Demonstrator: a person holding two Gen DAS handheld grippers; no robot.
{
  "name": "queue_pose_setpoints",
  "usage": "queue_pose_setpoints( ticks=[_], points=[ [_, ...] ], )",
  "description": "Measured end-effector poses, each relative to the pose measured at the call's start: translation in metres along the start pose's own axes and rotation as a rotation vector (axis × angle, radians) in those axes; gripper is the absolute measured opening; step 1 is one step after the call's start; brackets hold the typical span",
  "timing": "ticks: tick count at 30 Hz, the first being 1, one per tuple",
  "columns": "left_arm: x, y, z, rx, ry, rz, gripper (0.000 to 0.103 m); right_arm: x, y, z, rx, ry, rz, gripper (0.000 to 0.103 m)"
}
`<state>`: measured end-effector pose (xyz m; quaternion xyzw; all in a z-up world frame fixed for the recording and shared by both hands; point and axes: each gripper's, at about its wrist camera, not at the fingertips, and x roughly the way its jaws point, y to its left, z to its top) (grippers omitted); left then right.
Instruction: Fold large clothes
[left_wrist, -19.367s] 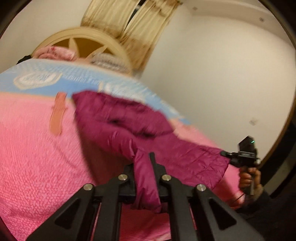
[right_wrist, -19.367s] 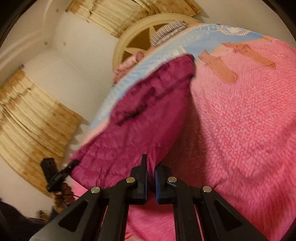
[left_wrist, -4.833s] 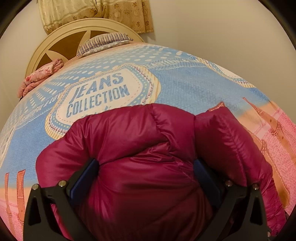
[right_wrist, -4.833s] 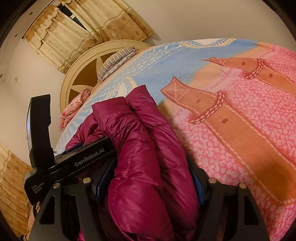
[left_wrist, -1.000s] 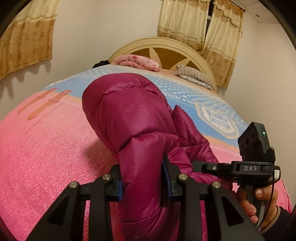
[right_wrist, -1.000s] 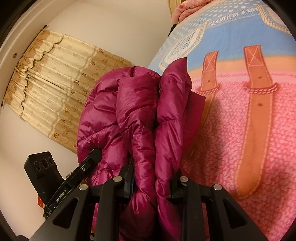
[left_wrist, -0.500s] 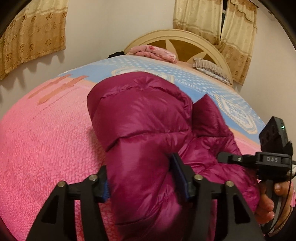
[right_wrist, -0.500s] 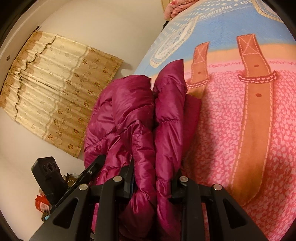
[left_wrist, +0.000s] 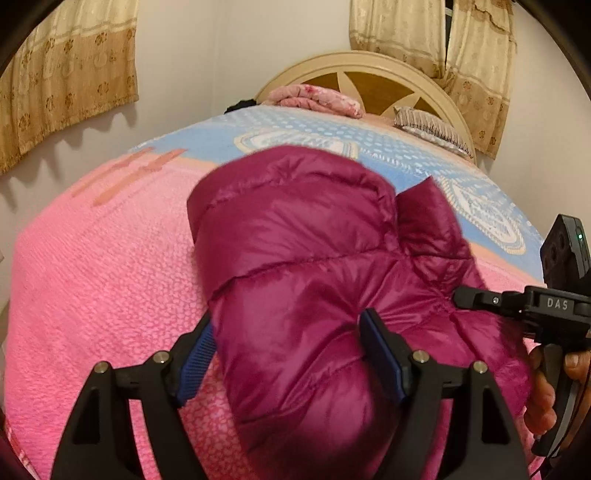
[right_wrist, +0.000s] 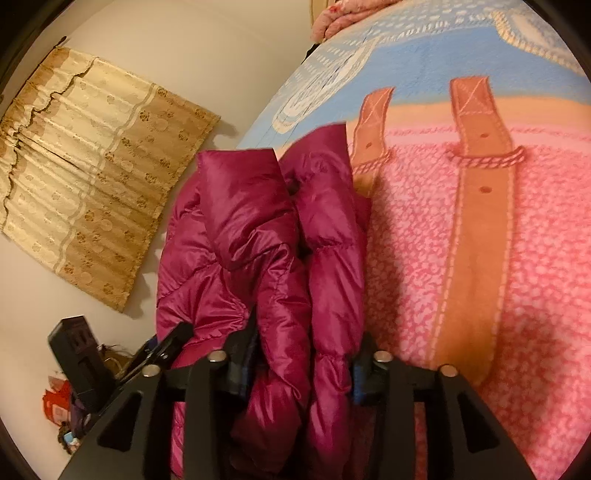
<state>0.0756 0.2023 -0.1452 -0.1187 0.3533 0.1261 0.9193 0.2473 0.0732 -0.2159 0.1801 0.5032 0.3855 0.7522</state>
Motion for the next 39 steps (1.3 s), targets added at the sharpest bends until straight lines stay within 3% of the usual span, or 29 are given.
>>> queue_pose_setpoints(
  ticks=[10, 15, 19, 28, 39],
  points=[
    [-0.075, -0.020, 0.015, 0.062, -0.161, -0.026, 0.080, -0.079, 0.048, -0.018, -0.114, -0.186, -0.101, 0.054],
    [-0.107, -0.029, 0.022, 0.088, -0.250, -0.027, 0.091, -0.113, 0.077, -0.045, -0.210, -0.259, -0.120, 0.055],
    [-0.126, -0.034, 0.026, 0.092, -0.296, -0.034, 0.091, -0.134, 0.102, -0.059, -0.264, -0.312, -0.128, 0.055],
    [-0.141, -0.037, 0.026, 0.080, -0.347, -0.039, 0.096, -0.167, 0.126, -0.072, -0.314, -0.397, -0.158, 0.057],
    [-0.146, -0.039, 0.020, 0.078, -0.362, -0.033, 0.103, -0.176, 0.129, -0.080, -0.318, -0.430, -0.181, 0.069]
  ],
)
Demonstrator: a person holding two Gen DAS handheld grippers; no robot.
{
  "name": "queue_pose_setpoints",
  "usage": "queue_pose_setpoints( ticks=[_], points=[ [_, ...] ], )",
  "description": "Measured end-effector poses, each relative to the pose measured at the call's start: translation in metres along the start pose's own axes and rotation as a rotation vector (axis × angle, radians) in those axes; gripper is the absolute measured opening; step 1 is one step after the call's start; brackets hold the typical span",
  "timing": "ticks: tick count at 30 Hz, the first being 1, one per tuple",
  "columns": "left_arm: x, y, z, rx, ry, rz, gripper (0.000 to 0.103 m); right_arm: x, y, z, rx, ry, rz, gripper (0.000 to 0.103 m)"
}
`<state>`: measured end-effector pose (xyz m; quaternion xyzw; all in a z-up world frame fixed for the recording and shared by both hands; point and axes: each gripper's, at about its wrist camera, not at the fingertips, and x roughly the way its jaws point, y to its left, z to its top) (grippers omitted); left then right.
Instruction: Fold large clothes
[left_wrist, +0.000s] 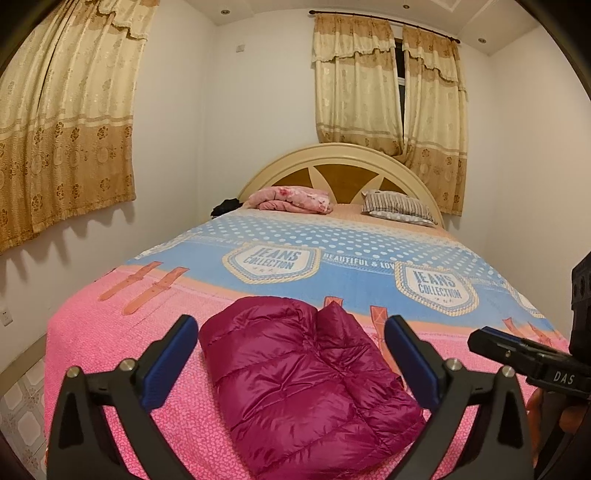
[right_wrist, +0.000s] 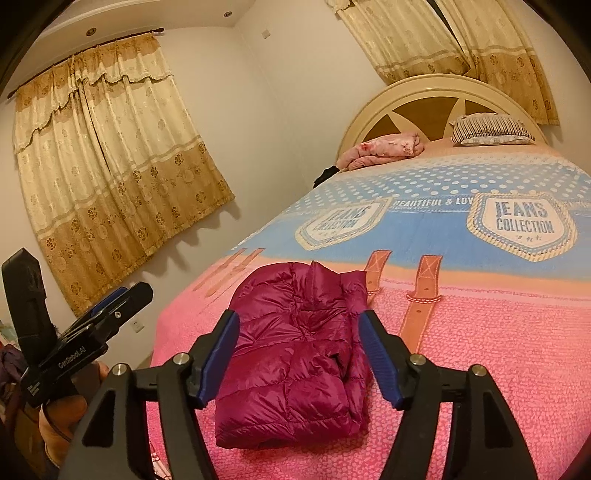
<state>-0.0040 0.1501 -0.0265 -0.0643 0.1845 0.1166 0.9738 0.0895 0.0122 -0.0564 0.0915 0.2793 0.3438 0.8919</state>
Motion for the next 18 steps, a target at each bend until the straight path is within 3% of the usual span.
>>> queue_pose_setpoints(
  ticks=[18],
  points=[
    [-0.001, -0.003, -0.001, 0.007, 0.006, -0.007, 0.103, -0.012, 0.002, -0.004, -0.002, -0.028, -0.011, 0.071]
  ],
)
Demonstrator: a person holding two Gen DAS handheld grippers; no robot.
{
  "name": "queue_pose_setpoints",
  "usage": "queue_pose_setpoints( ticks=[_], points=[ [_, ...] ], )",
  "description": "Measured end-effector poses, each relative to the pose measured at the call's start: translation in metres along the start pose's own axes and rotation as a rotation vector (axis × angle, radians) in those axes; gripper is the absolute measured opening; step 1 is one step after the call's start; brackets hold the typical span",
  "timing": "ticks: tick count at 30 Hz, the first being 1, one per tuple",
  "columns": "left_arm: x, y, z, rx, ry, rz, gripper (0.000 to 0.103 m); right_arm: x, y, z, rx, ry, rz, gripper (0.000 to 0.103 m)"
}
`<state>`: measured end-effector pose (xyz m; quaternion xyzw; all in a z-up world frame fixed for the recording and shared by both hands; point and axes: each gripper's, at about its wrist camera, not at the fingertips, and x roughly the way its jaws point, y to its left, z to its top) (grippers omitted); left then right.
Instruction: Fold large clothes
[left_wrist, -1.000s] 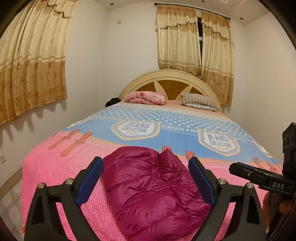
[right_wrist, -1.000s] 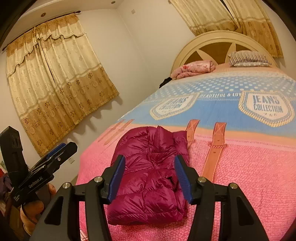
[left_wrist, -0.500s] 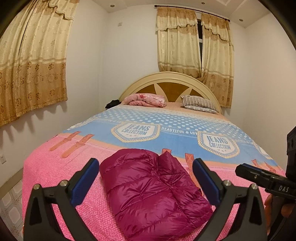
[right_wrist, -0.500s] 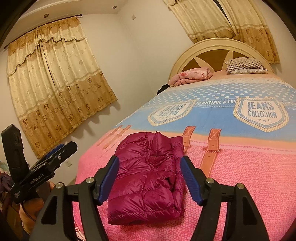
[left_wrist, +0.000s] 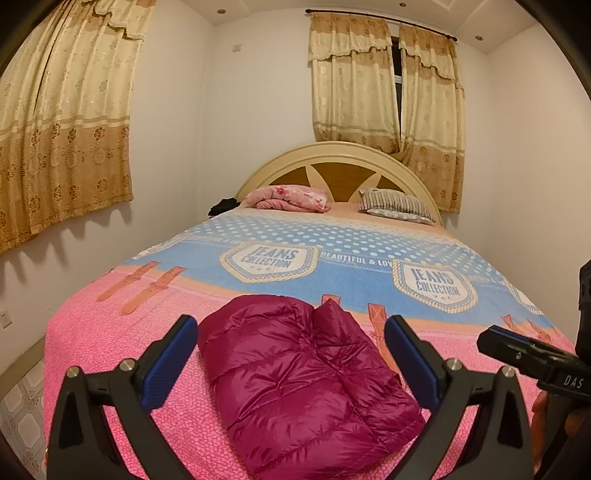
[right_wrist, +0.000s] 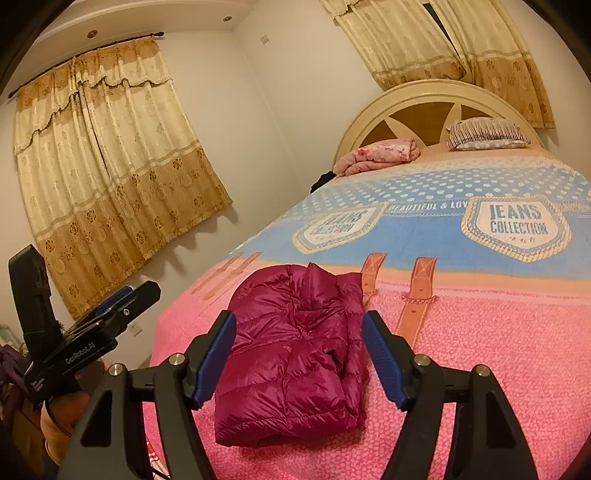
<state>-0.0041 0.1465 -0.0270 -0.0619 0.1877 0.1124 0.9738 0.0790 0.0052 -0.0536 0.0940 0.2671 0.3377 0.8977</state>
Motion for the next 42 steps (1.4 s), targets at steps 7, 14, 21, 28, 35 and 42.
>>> queue_pose_setpoints(
  ticks=[7, 14, 21, 28, 35, 42],
  points=[
    [-0.001, -0.002, -0.001, 0.003, 0.005, 0.000, 0.103, 0.000, 0.004, -0.005, -0.023, -0.002, -0.004, 0.072],
    [0.003, -0.003, 0.001, 0.014, 0.029, 0.000, 0.103, -0.001, 0.002, -0.008, -0.014, -0.001, -0.009, 0.073],
    [-0.003, -0.008, 0.003, 0.038, -0.004, 0.034, 0.103, -0.006, -0.002, -0.008, 0.003, -0.020, -0.012, 0.074],
    [-0.007, -0.008, 0.007, 0.030, -0.034, 0.035, 0.103, -0.011, -0.005, -0.007, 0.006, -0.037, -0.011, 0.075],
    [-0.009, -0.013, 0.007, 0.055, -0.050, 0.064, 0.103, -0.009, -0.006, -0.010, 0.010, -0.021, -0.011, 0.075],
    [-0.009, -0.012, 0.004, 0.061, -0.052, 0.056, 0.103, -0.006, -0.006, -0.015, 0.007, -0.004, -0.012, 0.075]
  ],
)
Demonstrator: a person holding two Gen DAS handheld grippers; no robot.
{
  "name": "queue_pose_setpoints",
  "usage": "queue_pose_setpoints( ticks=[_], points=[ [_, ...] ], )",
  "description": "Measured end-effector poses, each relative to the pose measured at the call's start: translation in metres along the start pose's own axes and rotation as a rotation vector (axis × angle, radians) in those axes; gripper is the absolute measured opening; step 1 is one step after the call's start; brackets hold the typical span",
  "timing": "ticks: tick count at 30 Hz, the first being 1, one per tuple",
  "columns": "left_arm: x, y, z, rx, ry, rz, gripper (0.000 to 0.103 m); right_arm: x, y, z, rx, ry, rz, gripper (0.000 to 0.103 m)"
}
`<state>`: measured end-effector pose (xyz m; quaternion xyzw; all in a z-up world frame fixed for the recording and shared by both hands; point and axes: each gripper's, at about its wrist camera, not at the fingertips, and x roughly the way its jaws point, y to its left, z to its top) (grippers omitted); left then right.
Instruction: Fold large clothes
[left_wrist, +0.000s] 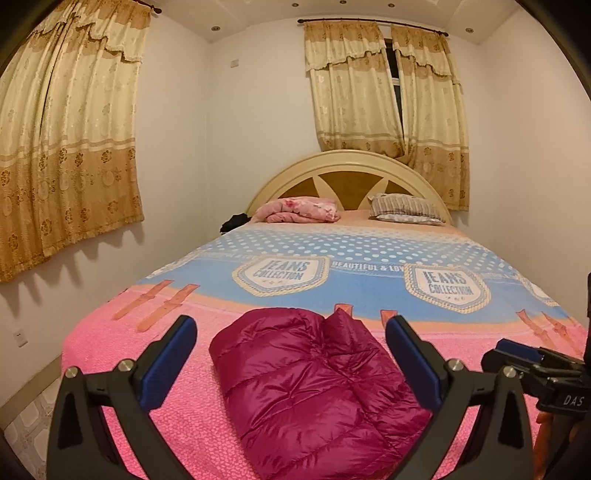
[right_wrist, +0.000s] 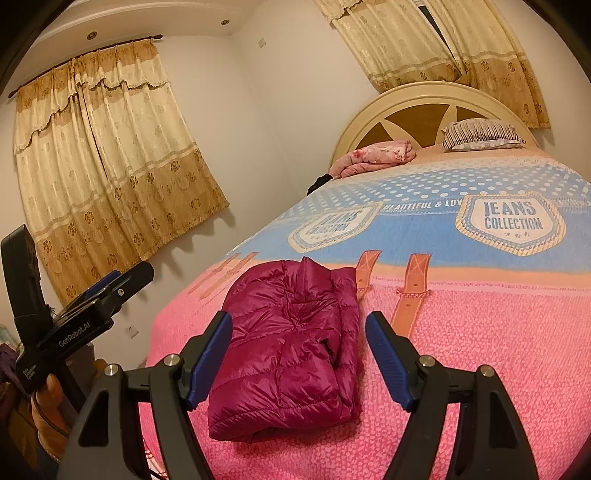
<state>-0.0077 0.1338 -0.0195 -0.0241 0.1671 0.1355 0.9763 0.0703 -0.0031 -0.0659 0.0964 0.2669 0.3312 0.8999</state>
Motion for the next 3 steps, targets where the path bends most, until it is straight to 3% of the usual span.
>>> queue_pose_setpoints(
  ticks=[3],
  points=[
    [0.0006, -0.0006, -0.0006, 0.003, -0.003, -0.011, 0.103, 0.0014, -0.0006, -0.0015, 0.003, 0.005, -0.003, 0.075]
  ],
)
